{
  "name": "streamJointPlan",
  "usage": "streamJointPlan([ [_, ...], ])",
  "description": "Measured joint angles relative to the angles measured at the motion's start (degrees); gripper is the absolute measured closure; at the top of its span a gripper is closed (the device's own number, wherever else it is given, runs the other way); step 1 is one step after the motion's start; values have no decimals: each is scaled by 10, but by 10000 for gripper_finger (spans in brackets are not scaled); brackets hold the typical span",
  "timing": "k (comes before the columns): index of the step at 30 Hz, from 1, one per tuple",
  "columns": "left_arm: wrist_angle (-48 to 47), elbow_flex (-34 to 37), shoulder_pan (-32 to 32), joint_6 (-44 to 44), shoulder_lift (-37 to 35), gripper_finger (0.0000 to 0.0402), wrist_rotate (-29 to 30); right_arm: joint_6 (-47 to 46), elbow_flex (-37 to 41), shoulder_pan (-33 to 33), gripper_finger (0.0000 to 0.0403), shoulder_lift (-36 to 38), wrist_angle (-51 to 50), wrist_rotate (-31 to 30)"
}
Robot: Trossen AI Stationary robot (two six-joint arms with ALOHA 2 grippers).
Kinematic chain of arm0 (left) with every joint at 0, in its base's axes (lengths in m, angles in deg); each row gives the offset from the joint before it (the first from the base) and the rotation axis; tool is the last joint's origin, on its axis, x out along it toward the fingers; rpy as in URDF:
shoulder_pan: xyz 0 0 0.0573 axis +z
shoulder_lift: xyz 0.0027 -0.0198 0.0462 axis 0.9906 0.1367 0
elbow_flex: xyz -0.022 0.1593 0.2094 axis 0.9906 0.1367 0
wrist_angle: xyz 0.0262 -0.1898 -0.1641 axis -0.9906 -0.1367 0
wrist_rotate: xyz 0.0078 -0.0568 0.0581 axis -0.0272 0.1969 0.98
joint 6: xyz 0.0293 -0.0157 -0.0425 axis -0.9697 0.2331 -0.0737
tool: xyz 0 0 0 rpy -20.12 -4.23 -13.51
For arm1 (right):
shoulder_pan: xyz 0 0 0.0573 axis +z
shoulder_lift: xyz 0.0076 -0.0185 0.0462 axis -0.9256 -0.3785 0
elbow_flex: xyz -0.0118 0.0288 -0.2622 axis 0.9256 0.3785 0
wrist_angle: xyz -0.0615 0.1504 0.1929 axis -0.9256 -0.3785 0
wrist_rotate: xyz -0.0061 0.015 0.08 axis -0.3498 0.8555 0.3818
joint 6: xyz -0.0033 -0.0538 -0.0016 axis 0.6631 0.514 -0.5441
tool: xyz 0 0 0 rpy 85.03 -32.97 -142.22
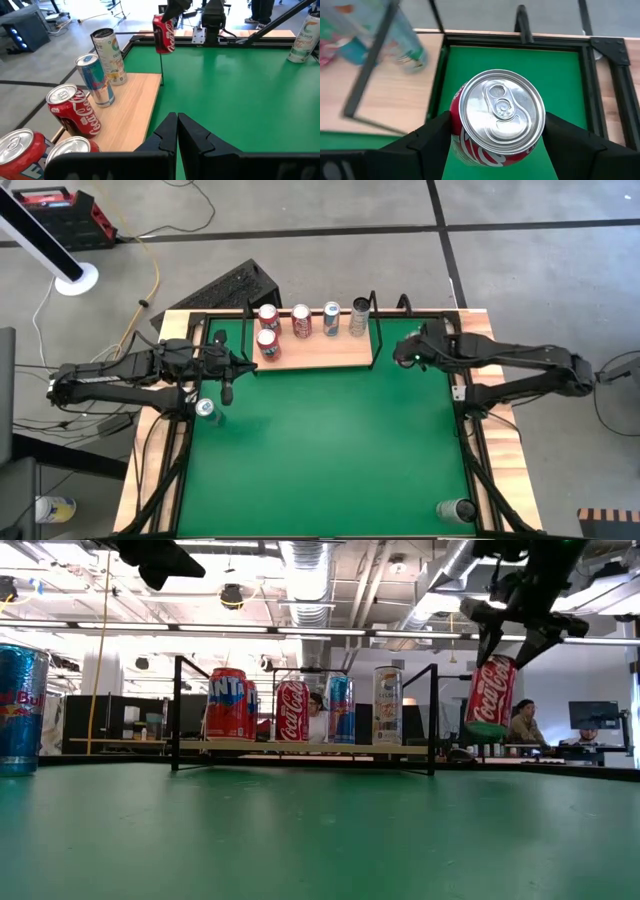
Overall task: Place canned beverage on shelf
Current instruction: Put the red soda can, aligned with the other red soda can on the shelf
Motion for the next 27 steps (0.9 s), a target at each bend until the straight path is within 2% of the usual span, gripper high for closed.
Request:
streamJointPlan([
  [12,1,0,0,3,0,402,-15,21,-45,158,101,1,9,19],
  [20,1,0,0,-5,0,402,-15,39,-46,258,101,-16,90,30],
  [27,1,0,0,-7,0,402,-25,124,-58,285,101,-85,236,30],
])
